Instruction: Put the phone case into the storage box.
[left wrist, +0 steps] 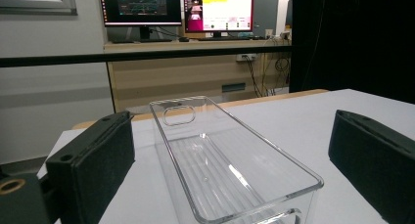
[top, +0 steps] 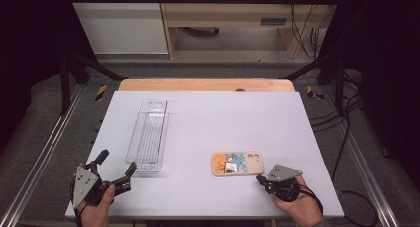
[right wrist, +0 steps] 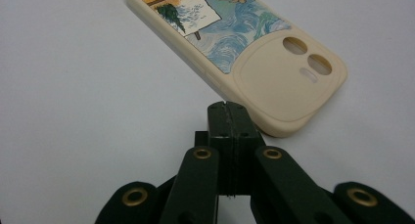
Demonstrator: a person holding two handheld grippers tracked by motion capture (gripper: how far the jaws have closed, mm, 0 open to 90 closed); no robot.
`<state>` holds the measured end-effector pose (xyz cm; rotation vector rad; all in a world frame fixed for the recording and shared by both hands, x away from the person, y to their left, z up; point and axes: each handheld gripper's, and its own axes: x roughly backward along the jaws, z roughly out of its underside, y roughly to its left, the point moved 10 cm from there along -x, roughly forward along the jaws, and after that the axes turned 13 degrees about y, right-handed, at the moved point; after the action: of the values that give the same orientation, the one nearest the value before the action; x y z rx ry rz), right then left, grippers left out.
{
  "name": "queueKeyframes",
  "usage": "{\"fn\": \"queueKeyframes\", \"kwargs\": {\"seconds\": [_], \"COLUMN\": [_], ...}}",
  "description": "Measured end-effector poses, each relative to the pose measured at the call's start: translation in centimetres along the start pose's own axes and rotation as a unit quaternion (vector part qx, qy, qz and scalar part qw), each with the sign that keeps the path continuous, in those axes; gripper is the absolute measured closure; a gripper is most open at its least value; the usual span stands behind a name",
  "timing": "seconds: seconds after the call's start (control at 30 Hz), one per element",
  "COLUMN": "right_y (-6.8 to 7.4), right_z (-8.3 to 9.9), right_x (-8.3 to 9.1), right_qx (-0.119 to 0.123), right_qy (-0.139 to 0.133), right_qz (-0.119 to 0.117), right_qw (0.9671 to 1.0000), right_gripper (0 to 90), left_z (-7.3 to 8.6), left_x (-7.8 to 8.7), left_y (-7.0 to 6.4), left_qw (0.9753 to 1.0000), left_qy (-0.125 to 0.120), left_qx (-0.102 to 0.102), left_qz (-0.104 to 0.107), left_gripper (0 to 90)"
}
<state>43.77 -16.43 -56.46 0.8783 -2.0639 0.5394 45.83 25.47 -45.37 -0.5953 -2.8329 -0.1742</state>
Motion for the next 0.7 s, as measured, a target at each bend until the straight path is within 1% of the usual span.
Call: {"fn": "queueKeyframes", "kwargs": {"seconds": [0.1, 0.37, 0.47, 0.7], "right_y": [-0.08, -0.31, -0.35, -0.56], "right_z": [0.05, 0.14, 0.19, 0.3], "right_x": [-0.12, -0.25, -0.29, -0.36], "right_qx": [-0.004, -0.003, -0.007, -0.005], "right_qy": [0.0, 0.001, 0.003, 0.005], "right_qz": [-0.001, 0.0, -0.001, 0.003], "right_qw": [1.0, 1.0, 1.0, 1.0], "right_gripper": [90.0, 90.0, 90.0, 90.0], "left_z": [-0.03, -0.03, -0.02, -0.03], "left_x": [0.05, 0.14, 0.16, 0.19], "left_y": [0.02, 0.16, 0.2, 0.23], "left_qw": [1.0, 1.0, 1.0, 1.0], "left_qy": [0.0, -0.001, -0.001, -0.001], "left_qx": [-0.001, 0.0, 0.001, 0.001], "left_qz": [-0.001, -0.003, -0.003, -0.004], "left_gripper": [3.0, 3.0, 3.0, 3.0]}}
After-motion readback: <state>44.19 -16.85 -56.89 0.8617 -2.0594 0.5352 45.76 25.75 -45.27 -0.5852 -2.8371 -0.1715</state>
